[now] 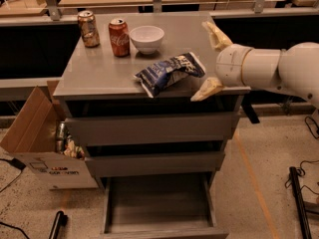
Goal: Pick blue chip bag from bottom drawer and place on counter
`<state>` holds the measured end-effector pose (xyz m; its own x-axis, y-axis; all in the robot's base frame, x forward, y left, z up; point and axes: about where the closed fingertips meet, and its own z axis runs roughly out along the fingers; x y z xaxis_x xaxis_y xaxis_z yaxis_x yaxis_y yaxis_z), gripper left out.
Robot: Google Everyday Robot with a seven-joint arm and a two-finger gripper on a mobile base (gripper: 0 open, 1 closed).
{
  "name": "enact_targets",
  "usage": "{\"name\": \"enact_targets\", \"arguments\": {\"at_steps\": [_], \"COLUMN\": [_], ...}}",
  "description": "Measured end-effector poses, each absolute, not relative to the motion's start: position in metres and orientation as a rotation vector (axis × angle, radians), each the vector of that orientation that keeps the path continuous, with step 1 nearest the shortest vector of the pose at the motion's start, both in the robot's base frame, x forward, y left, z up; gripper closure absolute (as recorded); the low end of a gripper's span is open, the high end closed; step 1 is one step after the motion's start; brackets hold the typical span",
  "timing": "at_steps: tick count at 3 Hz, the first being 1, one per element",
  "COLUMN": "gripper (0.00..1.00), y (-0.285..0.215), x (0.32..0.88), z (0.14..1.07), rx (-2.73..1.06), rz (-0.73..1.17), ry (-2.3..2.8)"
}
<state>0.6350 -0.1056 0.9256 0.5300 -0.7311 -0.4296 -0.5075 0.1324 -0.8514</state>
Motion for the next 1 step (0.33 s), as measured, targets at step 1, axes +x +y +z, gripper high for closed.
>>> {"name": "enact_targets", "arguments": {"at_steps": [1], "gripper": [0.0], "y": [-0.1055], "x": [0.635], "z": [0.9256], "rx": [-1.521], "rz": [-0.224], "ry": [1.109]}}
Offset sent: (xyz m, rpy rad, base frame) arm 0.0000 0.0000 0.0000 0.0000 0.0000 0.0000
